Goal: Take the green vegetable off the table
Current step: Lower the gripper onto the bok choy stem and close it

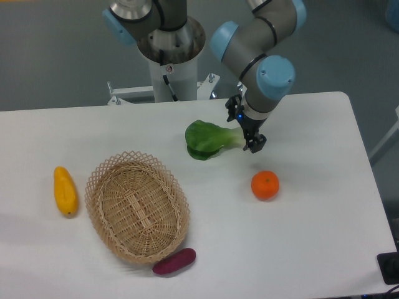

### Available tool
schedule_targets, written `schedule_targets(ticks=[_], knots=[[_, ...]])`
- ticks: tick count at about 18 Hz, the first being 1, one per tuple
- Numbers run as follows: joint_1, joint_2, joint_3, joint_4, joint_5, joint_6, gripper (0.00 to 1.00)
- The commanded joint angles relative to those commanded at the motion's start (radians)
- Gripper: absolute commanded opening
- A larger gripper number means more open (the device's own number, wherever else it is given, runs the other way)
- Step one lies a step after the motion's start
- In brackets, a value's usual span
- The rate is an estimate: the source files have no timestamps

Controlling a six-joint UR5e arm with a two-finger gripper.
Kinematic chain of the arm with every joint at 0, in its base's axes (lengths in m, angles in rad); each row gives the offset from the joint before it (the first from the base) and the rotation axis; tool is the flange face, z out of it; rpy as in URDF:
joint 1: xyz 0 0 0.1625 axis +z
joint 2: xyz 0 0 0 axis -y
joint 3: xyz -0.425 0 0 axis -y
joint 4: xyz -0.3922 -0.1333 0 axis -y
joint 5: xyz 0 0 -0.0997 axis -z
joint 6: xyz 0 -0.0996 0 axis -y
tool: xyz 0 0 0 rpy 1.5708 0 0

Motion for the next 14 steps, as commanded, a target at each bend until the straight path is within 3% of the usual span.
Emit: schedule_targets(ticks=[4,14], knots=[[-0.003,-0.005,-0.031,0.058,0.0,-0.002,1.0],[-0.005,-0.014,-0.063,0.063,0.002,-0.005,1.0]])
